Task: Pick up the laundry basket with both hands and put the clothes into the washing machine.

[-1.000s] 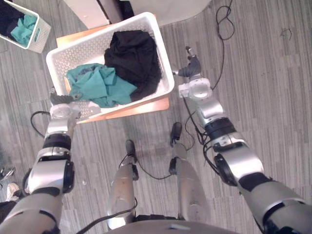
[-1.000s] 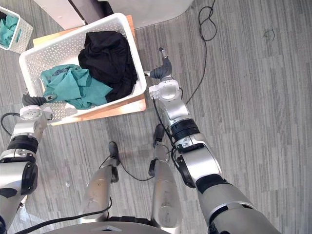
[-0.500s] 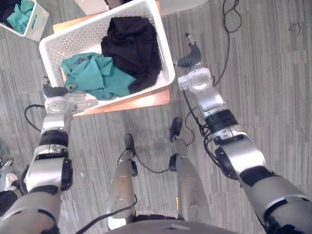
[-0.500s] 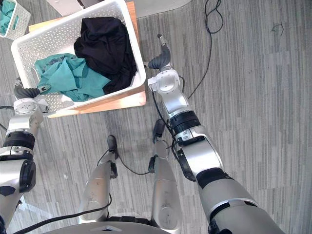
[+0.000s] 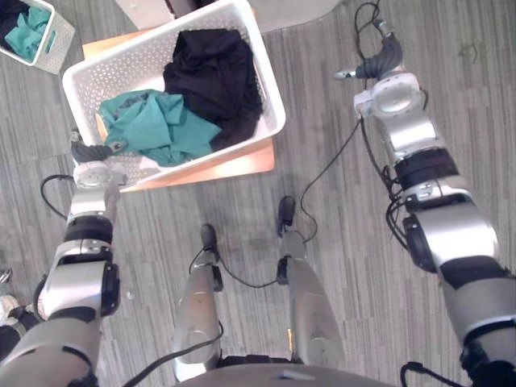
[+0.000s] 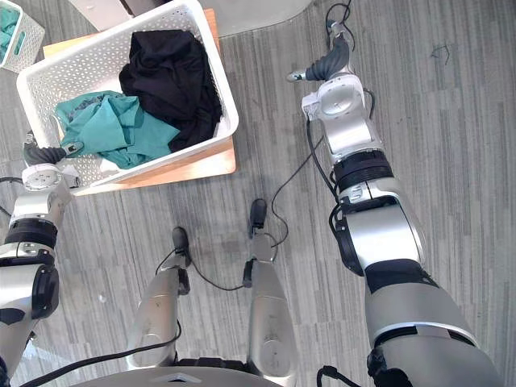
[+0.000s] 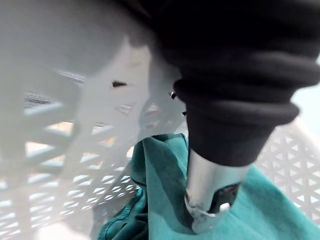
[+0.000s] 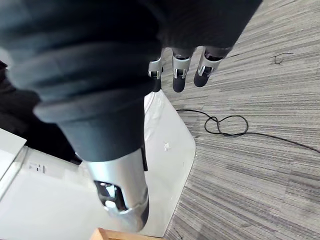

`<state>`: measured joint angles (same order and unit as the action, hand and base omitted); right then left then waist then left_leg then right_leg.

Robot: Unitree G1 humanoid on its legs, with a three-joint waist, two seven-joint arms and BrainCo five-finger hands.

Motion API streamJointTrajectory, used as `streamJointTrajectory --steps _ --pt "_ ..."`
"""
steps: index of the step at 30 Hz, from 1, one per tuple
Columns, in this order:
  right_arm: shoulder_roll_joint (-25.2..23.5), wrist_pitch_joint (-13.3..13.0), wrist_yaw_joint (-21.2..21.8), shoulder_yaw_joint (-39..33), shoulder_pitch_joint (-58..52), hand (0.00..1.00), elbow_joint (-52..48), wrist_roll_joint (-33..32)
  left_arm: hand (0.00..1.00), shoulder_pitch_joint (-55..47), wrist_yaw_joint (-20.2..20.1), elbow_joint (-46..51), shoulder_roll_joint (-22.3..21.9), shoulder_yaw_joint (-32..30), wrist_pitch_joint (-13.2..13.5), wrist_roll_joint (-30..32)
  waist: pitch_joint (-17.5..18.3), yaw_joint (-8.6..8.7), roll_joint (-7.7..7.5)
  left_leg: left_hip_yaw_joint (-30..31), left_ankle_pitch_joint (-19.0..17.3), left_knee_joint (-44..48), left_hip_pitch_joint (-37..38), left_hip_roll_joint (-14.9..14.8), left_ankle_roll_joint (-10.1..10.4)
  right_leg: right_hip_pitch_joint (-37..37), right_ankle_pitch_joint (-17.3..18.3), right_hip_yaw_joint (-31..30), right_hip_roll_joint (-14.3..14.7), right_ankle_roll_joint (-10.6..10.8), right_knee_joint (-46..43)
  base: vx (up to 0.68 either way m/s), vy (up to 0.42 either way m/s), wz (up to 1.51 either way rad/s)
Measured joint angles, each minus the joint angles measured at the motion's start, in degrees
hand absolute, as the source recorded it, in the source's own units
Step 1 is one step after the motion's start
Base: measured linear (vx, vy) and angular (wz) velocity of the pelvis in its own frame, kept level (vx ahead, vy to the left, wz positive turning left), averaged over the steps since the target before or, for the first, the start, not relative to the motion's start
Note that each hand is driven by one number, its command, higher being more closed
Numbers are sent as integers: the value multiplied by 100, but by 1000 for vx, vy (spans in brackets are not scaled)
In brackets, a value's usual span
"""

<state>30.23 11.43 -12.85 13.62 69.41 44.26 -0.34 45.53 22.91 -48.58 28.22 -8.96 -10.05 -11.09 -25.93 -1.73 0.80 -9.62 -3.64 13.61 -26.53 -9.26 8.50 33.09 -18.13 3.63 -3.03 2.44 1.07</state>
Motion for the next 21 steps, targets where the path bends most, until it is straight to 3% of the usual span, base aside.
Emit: streamJointTrajectory --steps 8,16,21 --pt "-167 -6 -154 80 67 0 -594 -167 0 -16 38 22 2 -8 4 -6 -7 -8 -20 -10 -82 239 -98 -125 64 1 37 -30 72 47 27 -25 -12 -4" --pt "-1153 -14 -252 78 13 0 -791 -141 0 -1 68 150 10 -51 0 -1 -23 -40 -60 19 -147 370 -172 -174 72 2 -20 -11 121 -26 27 -4 6 -1" --pt "-1407 3 -239 74 -219 0 -710 92 0 59 97 313 2 10 -7 25 -53 -73 -121 96 -151 432 -259 -158 63 14 -19 44 99 -25 27 -20 19 7"
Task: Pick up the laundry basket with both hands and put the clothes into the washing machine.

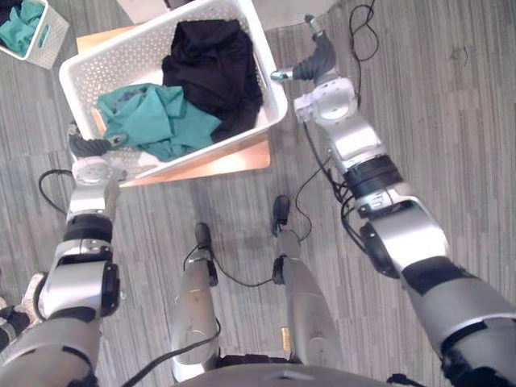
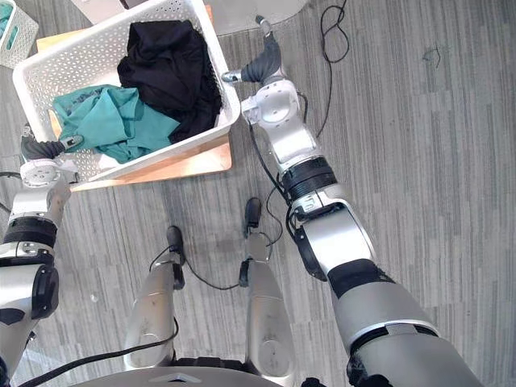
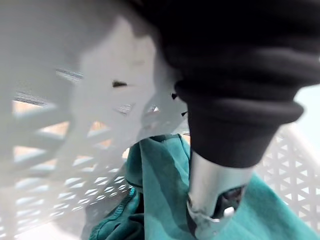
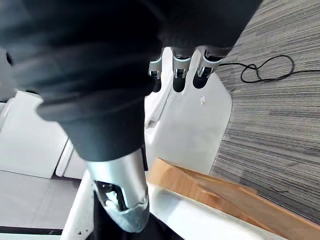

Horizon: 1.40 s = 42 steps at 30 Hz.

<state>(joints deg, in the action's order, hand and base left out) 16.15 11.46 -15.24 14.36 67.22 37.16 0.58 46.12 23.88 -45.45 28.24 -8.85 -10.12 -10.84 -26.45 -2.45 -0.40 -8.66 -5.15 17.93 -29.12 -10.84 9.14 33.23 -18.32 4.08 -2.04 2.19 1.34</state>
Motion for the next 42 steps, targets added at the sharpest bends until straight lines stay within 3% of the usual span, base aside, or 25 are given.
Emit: streamJointTrajectory --steps 24,25,26,27,42 --pt "-349 -153 19 -36 -136 0 379 210 0 155 97 258 -2 233 14 172 1 -36 -7 228 130 -151 -199 28 20 97 29 254 -55 38 12 -9 8 5" --pt "-369 -160 19 -34 -142 100 378 215 0 155 98 305 -2 233 13 173 14 -29 -32 228 189 -245 -189 40 12 104 30 273 -68 39 28 -7 4 9" --pt "-369 -166 19 -35 -144 100 377 218 0 155 103 328 -2 233 13 175 13 -32 -43 230 206 -272 -182 40 18 105 30 280 -67 39 31 -8 4 10" --pt "-373 -173 19 -34 -147 100 373 218 100 156 114 361 -1 232 16 205 14 -36 -57 237 242 -322 -174 39 26 107 30 295 -66 39 39 -2 1 5" --pt "-437 -163 -6 -31 -300 100 194 433 100 145 151 434 -7 289 -87 222 12 -68 -62 226 298 -437 -89 49 39 101 1 294 -64 2 41 0 2 0"
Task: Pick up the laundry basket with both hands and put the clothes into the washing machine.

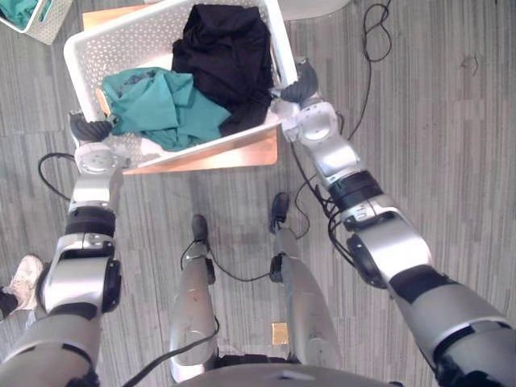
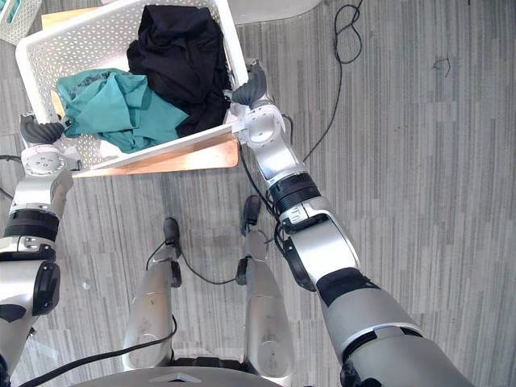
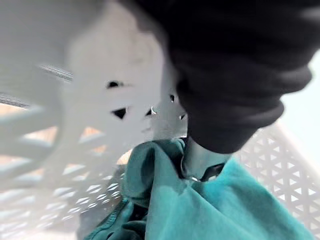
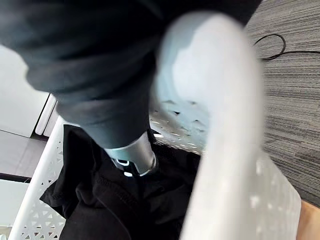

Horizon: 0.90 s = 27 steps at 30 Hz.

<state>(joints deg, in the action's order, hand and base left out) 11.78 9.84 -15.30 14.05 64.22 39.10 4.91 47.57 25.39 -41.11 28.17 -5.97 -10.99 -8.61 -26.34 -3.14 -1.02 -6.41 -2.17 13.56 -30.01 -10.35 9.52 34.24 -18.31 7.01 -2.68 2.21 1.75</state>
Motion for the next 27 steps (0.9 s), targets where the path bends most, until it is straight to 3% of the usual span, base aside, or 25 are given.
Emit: streamJointTrajectory --steps 19,27 --pt "-48 -124 -17 -365 -930 100 -294 -804 100 -436 -322 -2 -342 70 -32 -272 1 8 3 -169 133 -387 630 178 -68 -344 18 -150 -127 -11 -45 0 14 -2" --pt "33 48 47 -639 -2087 100 -782 -1123 100 -1225 -717 897 -476 298 -35 -550 5 52 14 -286 142 -584 1302 191 -71 -671 389 -159 -166 -85 -527 22 -6 -2"
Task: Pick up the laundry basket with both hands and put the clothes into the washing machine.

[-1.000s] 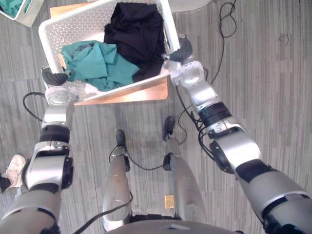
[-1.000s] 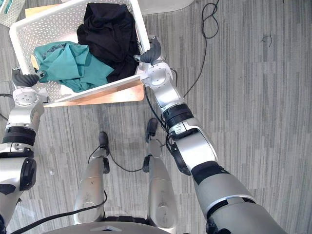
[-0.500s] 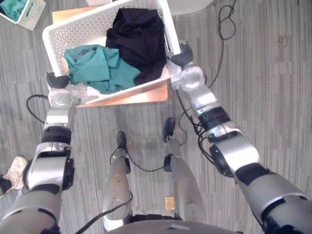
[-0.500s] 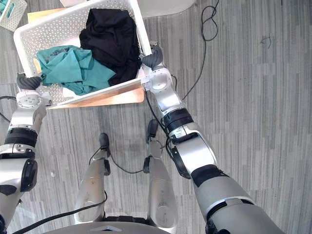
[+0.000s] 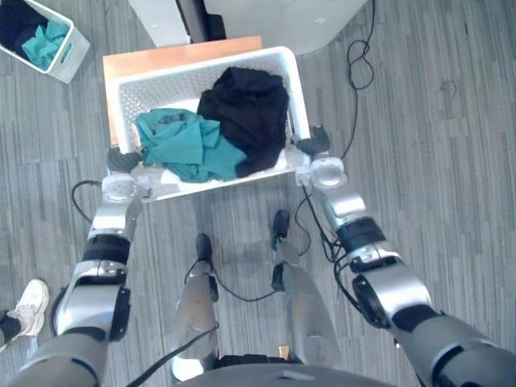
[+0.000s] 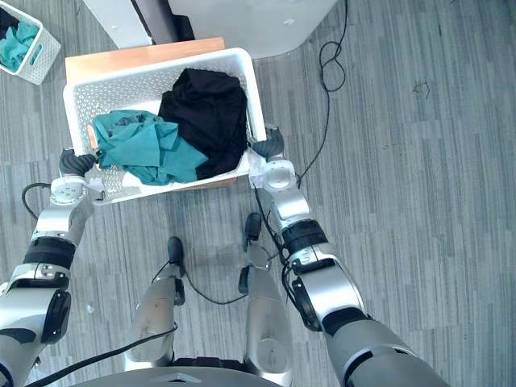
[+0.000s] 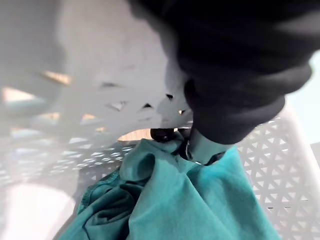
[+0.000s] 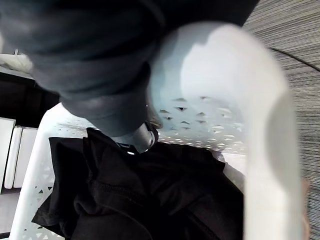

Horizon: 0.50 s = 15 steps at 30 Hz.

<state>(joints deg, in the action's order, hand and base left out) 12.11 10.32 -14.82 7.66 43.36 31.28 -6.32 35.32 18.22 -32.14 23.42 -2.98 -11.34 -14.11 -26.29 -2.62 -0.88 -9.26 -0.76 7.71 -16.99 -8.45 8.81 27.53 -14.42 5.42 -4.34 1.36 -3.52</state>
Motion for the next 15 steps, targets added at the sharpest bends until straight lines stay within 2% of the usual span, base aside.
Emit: streamJointTrajectory --steps 8,14,15 --pt "65 7 263 -172 -1564 100 -1291 -295 100 -1300 -425 1312 -42 73 42 -152 8 181 33 -20 -230 171 734 49 -84 -793 138 -22 -28 51 -8 20 16 -3" --pt "6 17 512 -514 -2423 100 -1484 -277 100 -2278 -742 1489 -625 57 109 -149 328 228 229 -66 -558 408 983 106 -192 -1229 233 -117 -40 39 229 32 48 -7" --pt "-47 26 608 -618 -2604 100 -1484 -276 100 -2521 -804 1489 -762 53 109 -148 477 234 251 -94 -615 429 1030 100 -204 -1295 191 -147 -29 94 296 84 45 -11"
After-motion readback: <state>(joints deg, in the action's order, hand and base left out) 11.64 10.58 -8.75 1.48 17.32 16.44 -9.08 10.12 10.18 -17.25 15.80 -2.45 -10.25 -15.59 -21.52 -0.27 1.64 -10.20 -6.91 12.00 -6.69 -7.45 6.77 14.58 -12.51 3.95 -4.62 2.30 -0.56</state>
